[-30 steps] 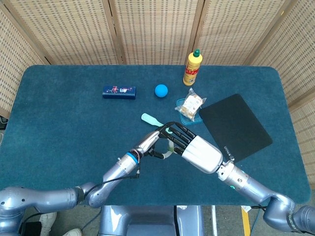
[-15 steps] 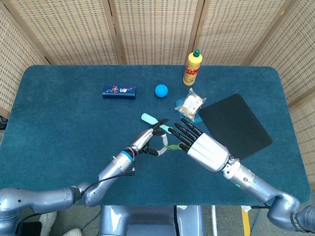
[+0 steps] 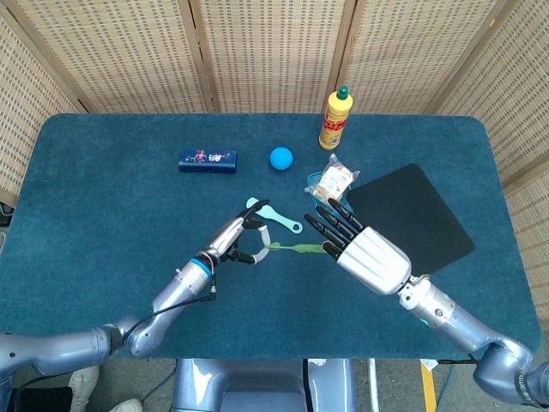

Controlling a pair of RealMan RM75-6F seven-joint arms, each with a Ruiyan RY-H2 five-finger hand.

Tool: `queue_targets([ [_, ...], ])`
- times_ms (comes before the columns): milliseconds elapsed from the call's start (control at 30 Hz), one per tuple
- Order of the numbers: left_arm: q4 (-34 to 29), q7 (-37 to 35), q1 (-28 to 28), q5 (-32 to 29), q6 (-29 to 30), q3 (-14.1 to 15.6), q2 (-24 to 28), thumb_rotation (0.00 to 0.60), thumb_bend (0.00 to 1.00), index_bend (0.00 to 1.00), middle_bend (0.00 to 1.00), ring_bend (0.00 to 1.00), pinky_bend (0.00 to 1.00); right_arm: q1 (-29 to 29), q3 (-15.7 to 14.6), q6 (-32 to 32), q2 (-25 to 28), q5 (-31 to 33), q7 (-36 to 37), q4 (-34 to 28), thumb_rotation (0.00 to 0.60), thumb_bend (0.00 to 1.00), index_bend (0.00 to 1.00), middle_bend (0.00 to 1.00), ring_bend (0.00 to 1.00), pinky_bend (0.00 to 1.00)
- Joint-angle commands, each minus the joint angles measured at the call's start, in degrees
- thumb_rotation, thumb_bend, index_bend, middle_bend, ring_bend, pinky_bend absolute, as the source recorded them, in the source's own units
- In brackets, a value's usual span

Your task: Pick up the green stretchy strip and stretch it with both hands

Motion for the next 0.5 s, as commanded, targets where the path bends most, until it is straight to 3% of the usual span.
queue_targets([
  [33, 0.09, -0.71, 0.87, 0.49, 0.37, 0.34, 1.04, 0.6, 0.53, 0.84, 0.0, 0.0, 0.0, -0.25, 0.19, 0.32, 0.32, 0.25, -0.37, 0.09, 0.6, 0.69, 0.84, 0.14, 0.0, 0.0],
  [500, 0.52, -4.89, 5.88, 3.59, 2.61, 2.39, 8.3, 0.6, 0.53, 0.84, 0.0, 0.0, 0.0, -2.12, 0.65, 2.3, 2.39, 1.44, -1.53, 0.13, 0.6, 0.69, 0.84, 0.14, 0.0, 0.0],
])
